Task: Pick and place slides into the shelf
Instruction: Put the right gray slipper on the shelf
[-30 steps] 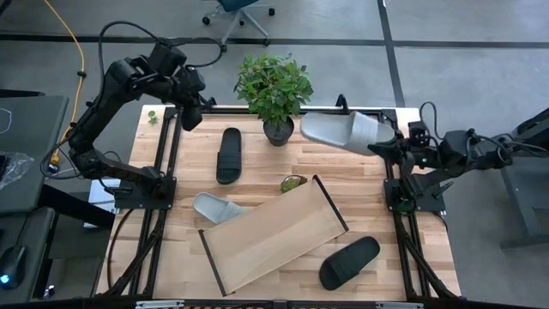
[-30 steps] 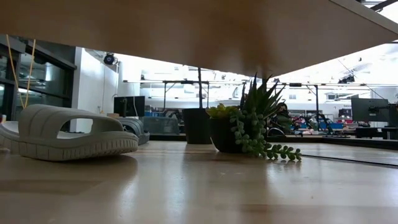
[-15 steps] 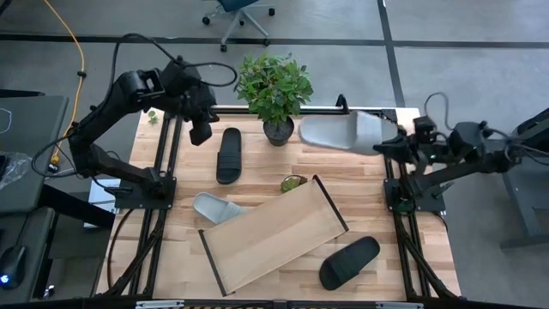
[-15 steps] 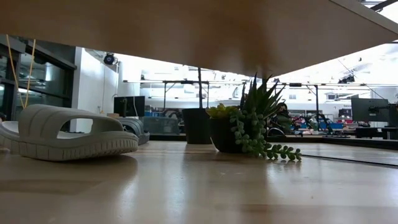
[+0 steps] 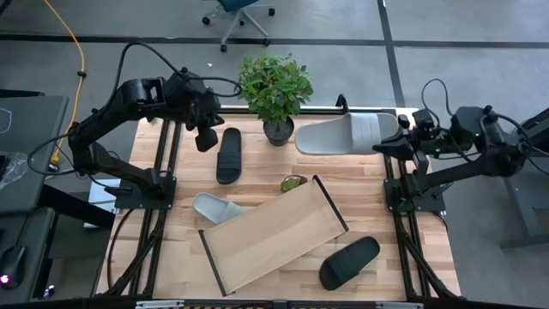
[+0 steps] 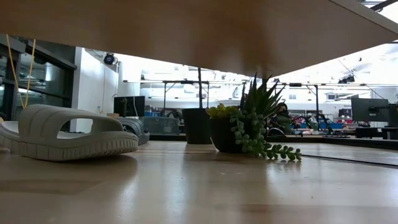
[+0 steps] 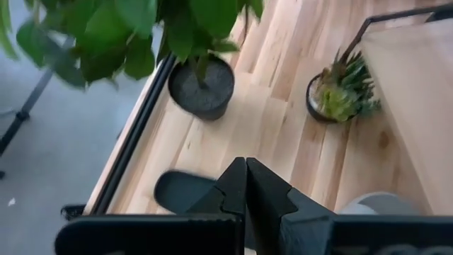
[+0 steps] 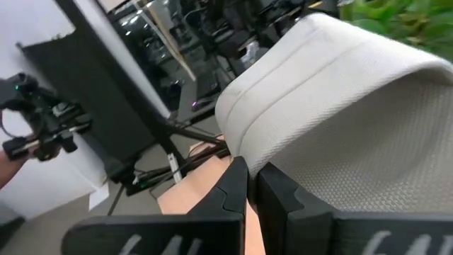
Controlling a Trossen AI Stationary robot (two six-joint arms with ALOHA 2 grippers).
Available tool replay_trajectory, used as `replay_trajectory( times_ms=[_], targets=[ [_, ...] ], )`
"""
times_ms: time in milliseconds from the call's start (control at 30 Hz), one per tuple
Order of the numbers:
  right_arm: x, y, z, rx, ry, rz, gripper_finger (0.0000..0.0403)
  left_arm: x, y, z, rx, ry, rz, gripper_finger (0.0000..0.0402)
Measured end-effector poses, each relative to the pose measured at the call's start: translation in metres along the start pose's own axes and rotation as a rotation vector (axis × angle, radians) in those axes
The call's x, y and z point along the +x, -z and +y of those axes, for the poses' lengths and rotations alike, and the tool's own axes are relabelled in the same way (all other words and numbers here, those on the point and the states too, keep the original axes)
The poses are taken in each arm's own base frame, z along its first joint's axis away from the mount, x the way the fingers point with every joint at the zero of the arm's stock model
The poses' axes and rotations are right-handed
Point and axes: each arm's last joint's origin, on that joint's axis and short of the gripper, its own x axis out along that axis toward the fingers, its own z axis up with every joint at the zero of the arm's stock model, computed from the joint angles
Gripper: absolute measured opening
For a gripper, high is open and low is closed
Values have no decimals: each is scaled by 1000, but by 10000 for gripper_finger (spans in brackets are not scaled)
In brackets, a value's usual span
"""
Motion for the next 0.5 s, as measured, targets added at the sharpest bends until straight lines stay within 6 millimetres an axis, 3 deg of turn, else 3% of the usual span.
replay_trajectory(
  times_ms=[267, 500],
  targets=[
    [25, -8, -2, -52, -67, 93, 0, -2, -8, -15, 35, 47, -84, 1],
    [41, -14, -16, -47, -127, 155, 0, -4, -8, -32, 60, 52, -89, 1]
  ],
)
